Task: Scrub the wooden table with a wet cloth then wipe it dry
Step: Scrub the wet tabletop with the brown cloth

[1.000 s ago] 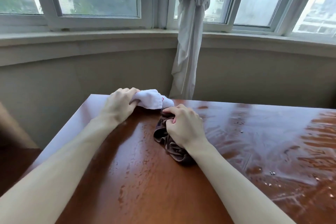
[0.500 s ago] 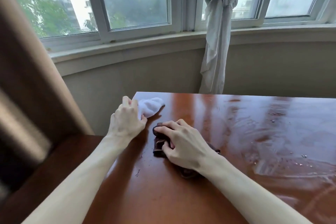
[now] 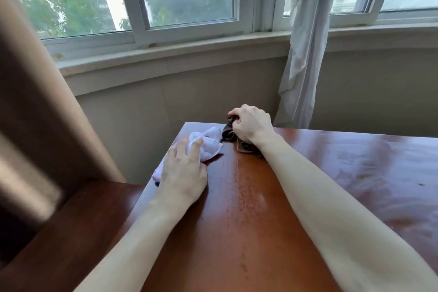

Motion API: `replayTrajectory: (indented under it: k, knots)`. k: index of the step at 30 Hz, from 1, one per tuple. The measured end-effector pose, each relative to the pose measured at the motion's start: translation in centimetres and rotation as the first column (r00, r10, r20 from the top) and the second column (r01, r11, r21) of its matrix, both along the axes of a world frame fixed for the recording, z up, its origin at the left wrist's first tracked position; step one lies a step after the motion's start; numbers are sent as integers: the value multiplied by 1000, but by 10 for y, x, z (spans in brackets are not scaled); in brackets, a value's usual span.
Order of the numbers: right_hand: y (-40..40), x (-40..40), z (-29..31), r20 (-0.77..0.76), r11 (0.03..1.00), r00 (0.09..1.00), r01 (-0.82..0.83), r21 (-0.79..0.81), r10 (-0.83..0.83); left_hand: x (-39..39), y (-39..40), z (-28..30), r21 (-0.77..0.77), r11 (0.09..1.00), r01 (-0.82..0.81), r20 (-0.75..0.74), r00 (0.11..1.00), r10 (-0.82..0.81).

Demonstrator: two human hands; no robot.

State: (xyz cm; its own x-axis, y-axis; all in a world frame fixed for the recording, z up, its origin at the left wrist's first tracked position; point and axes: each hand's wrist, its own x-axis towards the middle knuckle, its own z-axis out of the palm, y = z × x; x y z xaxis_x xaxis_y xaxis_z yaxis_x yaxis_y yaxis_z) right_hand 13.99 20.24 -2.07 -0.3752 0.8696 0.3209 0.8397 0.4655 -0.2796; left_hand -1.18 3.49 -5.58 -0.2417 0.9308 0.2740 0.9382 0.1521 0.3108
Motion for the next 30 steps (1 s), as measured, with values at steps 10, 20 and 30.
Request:
replayTrajectory:
  k: [10,20,30]
  knots:
    - [-138,54,-7,-32,967,966,-256,-8,255,0,-8,18,-32,995,99,-9,995,-99]
    - [-45,93,5,-110,998,993,46,-37,-50,31,-97,10,-120,972,203,-134,967,-218]
    - [-179,132,0,24,985,985,-170,-39,171,40,-100,11,-175,977,123,-15,992,-127]
